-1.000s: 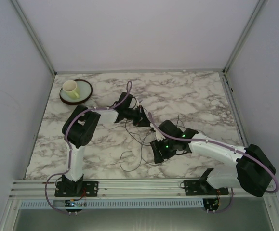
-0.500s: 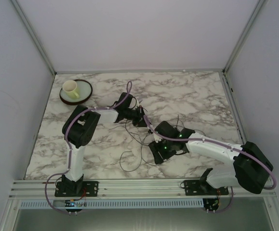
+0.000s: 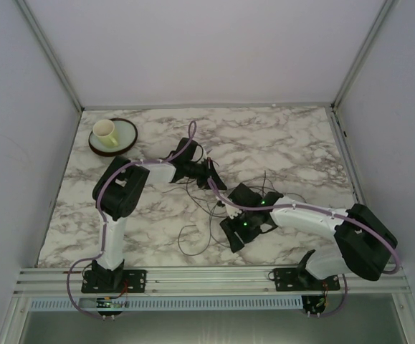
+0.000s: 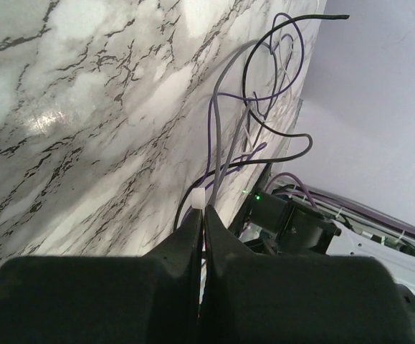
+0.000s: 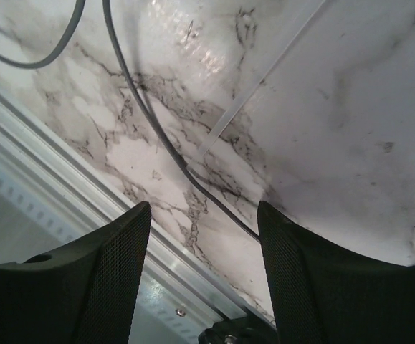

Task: Zip-tie the wires
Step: Adjust the cable at the center of the board.

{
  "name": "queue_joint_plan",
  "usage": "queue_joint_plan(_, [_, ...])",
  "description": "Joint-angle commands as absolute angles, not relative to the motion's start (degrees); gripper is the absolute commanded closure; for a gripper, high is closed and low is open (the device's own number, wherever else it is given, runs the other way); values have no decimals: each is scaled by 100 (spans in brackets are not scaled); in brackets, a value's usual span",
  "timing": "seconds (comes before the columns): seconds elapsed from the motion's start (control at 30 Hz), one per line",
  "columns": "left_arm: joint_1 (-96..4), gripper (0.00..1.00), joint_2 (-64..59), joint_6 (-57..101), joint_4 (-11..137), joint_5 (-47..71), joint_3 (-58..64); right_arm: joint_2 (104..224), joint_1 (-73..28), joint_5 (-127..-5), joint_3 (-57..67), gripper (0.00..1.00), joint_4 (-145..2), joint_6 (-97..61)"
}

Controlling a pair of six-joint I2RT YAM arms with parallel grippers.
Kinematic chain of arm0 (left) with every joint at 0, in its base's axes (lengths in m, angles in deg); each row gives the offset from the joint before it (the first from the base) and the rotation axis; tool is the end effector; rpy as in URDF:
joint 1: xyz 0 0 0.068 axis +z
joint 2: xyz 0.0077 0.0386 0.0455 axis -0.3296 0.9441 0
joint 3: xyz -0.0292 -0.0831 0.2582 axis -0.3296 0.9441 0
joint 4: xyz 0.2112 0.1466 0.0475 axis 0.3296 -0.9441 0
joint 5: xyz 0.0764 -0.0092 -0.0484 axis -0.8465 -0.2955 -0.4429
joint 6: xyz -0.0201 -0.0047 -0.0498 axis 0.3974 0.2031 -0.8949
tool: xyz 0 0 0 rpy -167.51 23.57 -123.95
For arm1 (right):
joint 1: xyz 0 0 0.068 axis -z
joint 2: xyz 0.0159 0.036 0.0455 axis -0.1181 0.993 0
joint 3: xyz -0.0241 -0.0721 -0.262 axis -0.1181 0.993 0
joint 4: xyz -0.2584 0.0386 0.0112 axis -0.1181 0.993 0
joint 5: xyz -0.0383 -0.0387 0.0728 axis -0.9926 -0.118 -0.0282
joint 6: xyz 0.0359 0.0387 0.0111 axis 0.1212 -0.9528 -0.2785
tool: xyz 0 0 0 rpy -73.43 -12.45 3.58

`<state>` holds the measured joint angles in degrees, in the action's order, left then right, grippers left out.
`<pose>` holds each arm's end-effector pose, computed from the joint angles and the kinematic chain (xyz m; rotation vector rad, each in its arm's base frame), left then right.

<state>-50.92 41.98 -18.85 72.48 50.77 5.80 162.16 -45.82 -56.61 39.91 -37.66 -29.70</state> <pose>0.3520 -0.2480 0.1289 0.0680 2.5694 -1.6214 0.1325 0.1907 0.1646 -0.9494 2.8526 0.6344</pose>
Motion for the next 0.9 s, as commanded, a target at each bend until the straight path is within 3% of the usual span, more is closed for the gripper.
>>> queue_joint_plan(0.0, [-5115, 100, 4137, -1848, 7151, 5064, 442, 16092, -4635, -5247, 4060, 40, -3618, -2949])
queue_joint_plan(0.23, [-5114, 100, 4138, -1839, 7136, 5077, 433, 16275, -4750, -5246, 4009, 53, -3535, -2935])
queue_joint_plan(0.33, [-5117, 100, 4133, -1833, 7134, 5077, 441, 16331, -4782, -5221, 3969, 64, -3534, -2906])
queue_joint_plan(0.47, [-5114, 100, 4137, -1839, 7131, 5077, 441, 16355, -4813, -5204, 3827, 87, -3598, -2885])
queue_joint_plan(0.57, [-5113, 100, 4128, -1839, 7128, 5065, 441, 16401, -4833, -5160, 3709, 96, -3776, -2923])
queue_joint_plan(0.87, [-5110, 100, 4078, -1889, 7127, 5033, 441, 17171, -4997, -5298, 2818, 100, -4517, -3068])
